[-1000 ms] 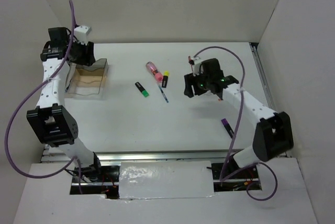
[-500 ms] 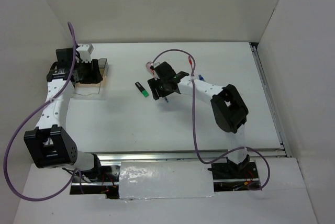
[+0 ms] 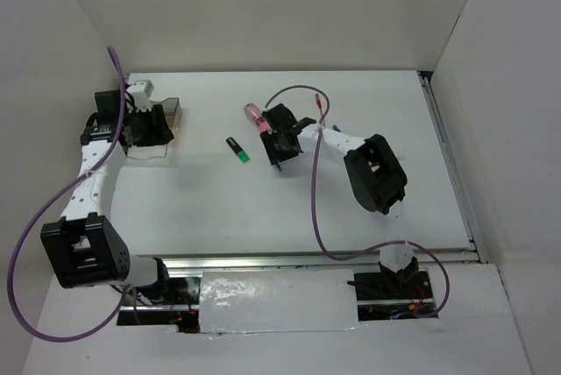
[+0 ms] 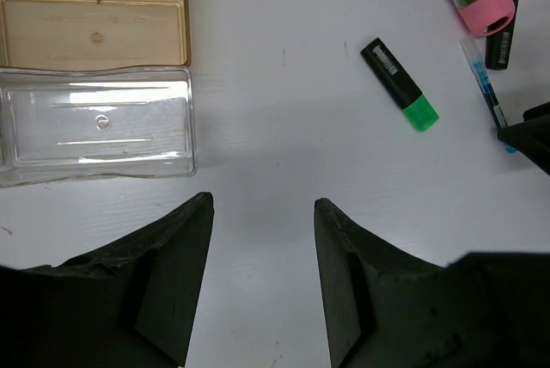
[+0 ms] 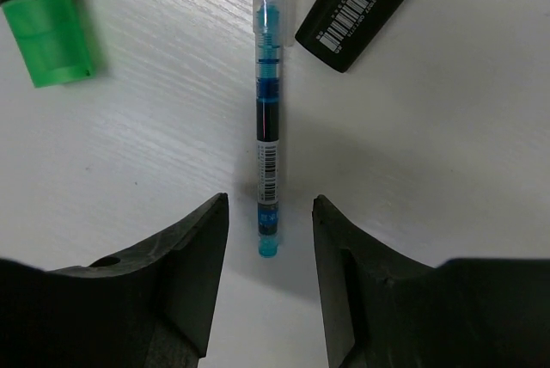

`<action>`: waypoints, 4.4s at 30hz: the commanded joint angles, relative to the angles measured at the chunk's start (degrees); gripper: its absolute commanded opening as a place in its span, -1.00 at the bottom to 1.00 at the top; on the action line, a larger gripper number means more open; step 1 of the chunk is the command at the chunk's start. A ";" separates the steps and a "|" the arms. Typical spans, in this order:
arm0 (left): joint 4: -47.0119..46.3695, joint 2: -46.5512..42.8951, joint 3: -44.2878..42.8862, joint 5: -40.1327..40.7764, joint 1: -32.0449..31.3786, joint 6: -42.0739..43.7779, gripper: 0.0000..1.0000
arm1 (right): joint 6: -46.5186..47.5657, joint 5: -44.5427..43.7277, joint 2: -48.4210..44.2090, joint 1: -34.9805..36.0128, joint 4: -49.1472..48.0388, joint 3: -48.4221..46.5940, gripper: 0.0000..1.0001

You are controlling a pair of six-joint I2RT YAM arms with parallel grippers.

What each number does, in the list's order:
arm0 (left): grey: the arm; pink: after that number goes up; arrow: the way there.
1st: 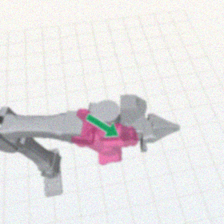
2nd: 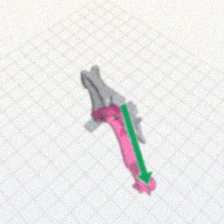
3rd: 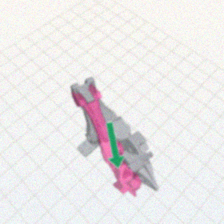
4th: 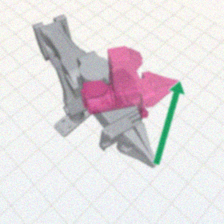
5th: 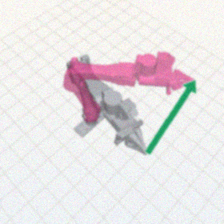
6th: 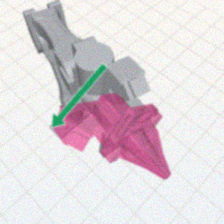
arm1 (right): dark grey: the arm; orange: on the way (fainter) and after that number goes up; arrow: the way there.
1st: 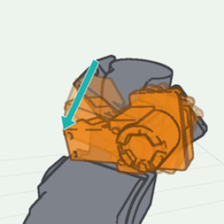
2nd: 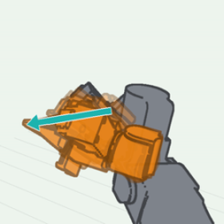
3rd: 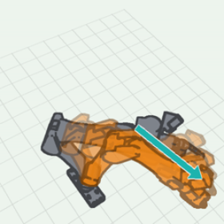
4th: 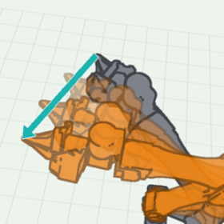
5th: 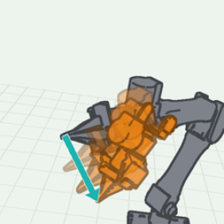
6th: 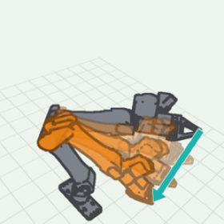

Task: Sort the stationery into containers
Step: Pick up the pen from the center of the board, then place the pen in the storage box.

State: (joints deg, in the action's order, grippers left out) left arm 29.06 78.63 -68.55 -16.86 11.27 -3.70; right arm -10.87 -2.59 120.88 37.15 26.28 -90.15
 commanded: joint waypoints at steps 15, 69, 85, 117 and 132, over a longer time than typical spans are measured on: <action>-6.10 -6.37 3.86 -9.73 -0.54 -4.72 0.25 | 2.53 1.27 4.28 0.56 6.32 -5.05 -1.00; -66.76 -10.96 30.32 -20.76 -24.89 -60.45 -0.22 | -17.60 47.85 -30.36 -2.69 -13.89 11.49 -1.00; -51.76 -11.83 24.53 -21.10 -18.93 -52.12 -0.97 | -16.28 48.47 -30.44 -4.53 -12.48 9.55 0.41; 21.48 48.72 -59.68 6.23 15.10 34.03 -0.77 | -4.68 22.98 -17.44 -21.15 -9.15 2.97 0.11; 20.16 52.33 -58.53 6.41 14.66 29.64 0.15 | -3.55 14.55 -6.37 -21.24 -6.69 -7.48 0.19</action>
State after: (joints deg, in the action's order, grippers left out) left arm 50.37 130.65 -126.87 -8.86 25.78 27.70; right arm -15.94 16.12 112.18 16.08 19.22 -92.88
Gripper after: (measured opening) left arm 0.565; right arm 0.595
